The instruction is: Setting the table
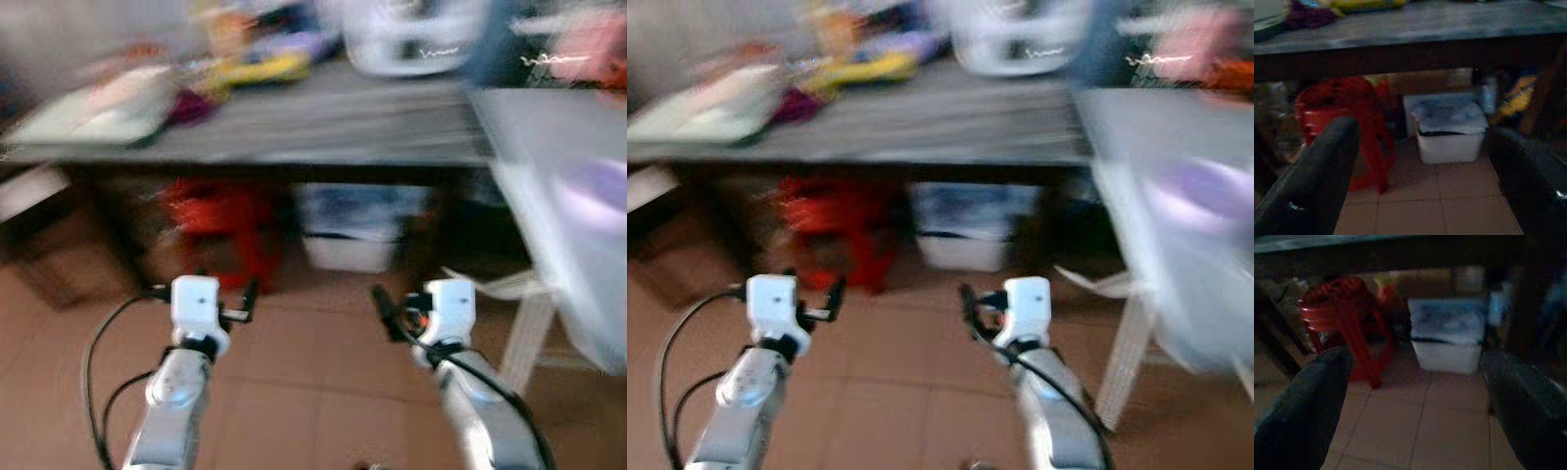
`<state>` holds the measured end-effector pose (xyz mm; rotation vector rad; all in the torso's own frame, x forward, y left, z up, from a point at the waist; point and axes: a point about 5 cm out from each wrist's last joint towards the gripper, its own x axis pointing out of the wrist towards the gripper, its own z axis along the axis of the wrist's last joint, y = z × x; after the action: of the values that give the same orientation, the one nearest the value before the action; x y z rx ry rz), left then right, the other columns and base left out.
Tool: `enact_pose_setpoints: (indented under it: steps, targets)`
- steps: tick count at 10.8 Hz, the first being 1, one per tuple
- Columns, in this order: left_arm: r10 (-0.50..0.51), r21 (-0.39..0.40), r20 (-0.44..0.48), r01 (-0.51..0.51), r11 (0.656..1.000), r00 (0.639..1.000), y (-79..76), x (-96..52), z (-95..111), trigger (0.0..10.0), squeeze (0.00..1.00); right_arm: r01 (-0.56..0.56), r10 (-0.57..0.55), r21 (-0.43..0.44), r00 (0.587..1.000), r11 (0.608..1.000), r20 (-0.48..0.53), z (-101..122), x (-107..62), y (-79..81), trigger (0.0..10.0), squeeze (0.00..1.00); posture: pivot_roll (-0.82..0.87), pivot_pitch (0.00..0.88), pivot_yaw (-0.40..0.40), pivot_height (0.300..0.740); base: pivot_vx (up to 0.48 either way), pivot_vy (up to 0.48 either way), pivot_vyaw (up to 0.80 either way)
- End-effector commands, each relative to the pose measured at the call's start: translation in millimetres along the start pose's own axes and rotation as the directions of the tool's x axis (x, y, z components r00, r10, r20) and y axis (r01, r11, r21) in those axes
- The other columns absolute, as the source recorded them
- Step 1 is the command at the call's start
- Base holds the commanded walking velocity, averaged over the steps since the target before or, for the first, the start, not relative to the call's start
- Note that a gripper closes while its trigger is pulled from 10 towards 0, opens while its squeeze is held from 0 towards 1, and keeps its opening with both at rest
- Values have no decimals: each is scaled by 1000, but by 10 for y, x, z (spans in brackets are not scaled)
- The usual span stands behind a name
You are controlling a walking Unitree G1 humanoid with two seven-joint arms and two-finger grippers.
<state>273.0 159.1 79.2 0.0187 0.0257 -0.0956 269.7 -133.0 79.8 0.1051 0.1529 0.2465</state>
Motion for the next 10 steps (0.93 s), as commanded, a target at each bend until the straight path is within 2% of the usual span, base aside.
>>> enact_pose_setpoints:
  steps: [1, 3, 4, 6, 8, 10]
  targets:
    - [16, 11, 8, -17, 1000, 1000, 36, -5, 19, 10000, 0, -12, 12, -6, 1000, 1000, 15, 53, 5, 28, 10000, 0, -89, 103, 93, 740, 0, 0, -800]
    - [7, -25, 47, -6, 1000, 999, 29, 13, 136, 10000, 0, -9, 11, -22, 997, 1000, 71, 195, -4, 12, 10000, 0, -90, 103, 87, 740, 0, 0, -744]
    - [5, -70, 41, -2, 998, 999, 30, 16, 174, 10000, 0, -6, 10, -42, 995, 999, 98, 262, -22, -8, 10000, 0, -90, 103, 82, 740, 0, 0, 0]
    - [-47, -38, 42, 49, 998, 998, 55, -5, 251, 10000, 0, -4, 11, -64, 994, 998, 105, 305, -25, -27, 10000, 0, -85, 95, 70, 740, 0, 0, 0]
    - [-97, -4, 48, 98, 995, 994, 152, 23, 389, 10000, 0, -20, 29, -89, 995, 996, 98, 350, -10, -30, 10000, 0, -81, 86, 82, 740, 0, 0, 0]
    - [-70, -9, 49, 71, 997, 996, 222, 48, 431, 10000, 0, -3, 9, -67, 995, 998, 96, 336, -21, -22, 10000, 0, -80, 84, 103, 740, 0, 0, 0]
